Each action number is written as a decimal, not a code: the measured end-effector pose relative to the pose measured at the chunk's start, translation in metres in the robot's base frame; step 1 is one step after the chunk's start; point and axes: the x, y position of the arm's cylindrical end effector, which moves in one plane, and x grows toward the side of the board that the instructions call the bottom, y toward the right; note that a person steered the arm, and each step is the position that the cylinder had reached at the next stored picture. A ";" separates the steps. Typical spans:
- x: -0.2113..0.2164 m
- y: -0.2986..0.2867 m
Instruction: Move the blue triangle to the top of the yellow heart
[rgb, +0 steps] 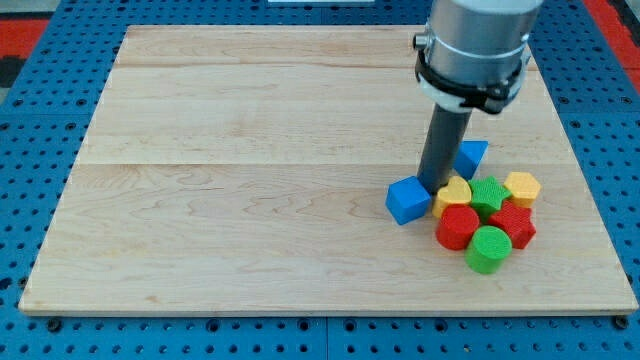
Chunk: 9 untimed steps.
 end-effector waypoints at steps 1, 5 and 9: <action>0.004 -0.004; -0.091 0.028; -0.056 0.081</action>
